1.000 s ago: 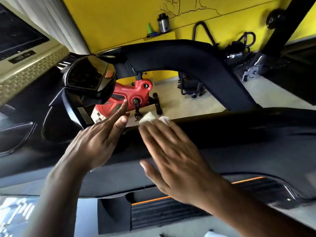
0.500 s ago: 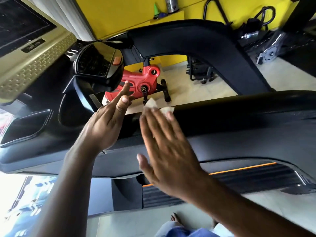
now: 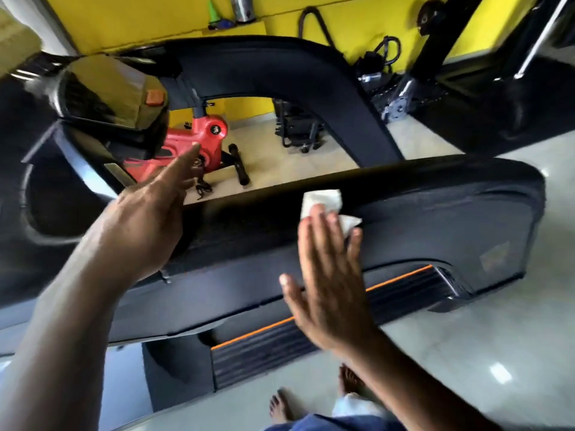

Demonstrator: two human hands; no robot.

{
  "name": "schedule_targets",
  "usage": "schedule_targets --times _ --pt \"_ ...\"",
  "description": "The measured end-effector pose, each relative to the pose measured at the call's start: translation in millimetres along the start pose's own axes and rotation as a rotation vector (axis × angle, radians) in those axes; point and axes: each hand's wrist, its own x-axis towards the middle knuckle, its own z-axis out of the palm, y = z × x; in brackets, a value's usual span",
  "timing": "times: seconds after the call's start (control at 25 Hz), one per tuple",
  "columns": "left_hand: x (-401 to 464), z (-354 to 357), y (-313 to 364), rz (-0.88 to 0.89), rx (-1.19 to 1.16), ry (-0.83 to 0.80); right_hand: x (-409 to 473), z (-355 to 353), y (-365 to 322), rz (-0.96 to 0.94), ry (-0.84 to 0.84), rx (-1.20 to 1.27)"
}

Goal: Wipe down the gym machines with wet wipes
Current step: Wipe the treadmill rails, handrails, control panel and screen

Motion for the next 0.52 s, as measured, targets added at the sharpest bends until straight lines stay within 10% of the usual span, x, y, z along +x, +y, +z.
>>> schedule_targets --times 0.2,0.52 --pt "-0.8 1.1 18.1 -0.051 0.113 -0.043 1.2 -16.3 57.3 0.230 0.057 0.040" --pt "-0.7 0.3 44.1 -0.026 0.281 -0.180 87.9 -44.5 -3.6 -0.136 -0.033 0.006"
